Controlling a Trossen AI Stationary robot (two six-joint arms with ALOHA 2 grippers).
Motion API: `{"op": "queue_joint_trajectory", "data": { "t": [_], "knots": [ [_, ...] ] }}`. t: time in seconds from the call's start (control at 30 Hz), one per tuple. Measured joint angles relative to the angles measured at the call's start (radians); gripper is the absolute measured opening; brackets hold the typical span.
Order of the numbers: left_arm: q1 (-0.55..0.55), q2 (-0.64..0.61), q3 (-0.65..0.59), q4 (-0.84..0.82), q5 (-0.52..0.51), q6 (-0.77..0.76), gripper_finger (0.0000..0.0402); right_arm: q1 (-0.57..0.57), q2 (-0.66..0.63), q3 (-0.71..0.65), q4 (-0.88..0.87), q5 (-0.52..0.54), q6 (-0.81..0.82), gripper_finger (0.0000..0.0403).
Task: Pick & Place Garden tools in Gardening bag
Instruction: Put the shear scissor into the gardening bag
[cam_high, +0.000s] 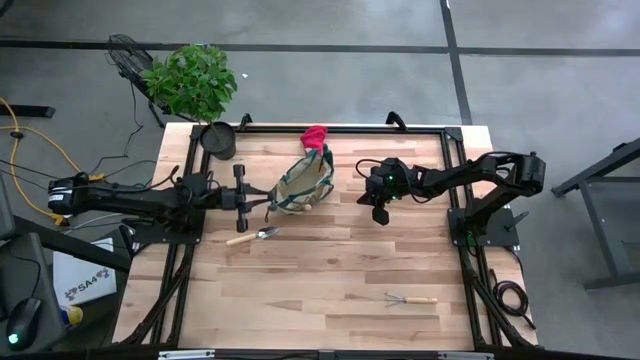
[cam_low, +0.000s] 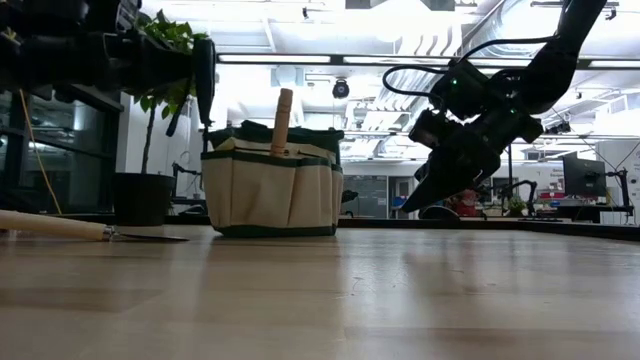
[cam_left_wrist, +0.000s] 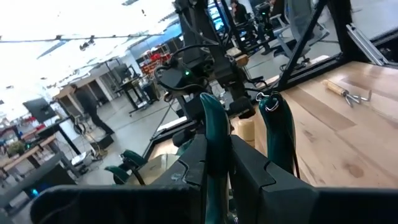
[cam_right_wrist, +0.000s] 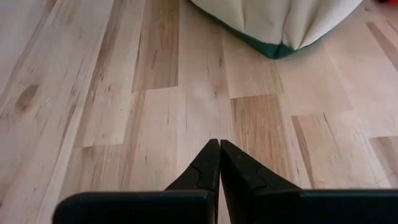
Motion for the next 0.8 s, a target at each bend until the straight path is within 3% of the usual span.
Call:
{"op": "queue_joint_trajectory", "data": {
  "t": [0.53,0.8],
  "knots": [
    [0.0,0.0,0.0,0.009,0.01,0.027,0.0035,0.0,0.0,0.0,0.0,0.004,-0.005,0.0003],
    [0.0,-0.075,0.0,-0.091,0.059,0.022,0.0035,0.0,0.0,0.0,0.0,0.004,-0.005,0.0003]
  ]
}}
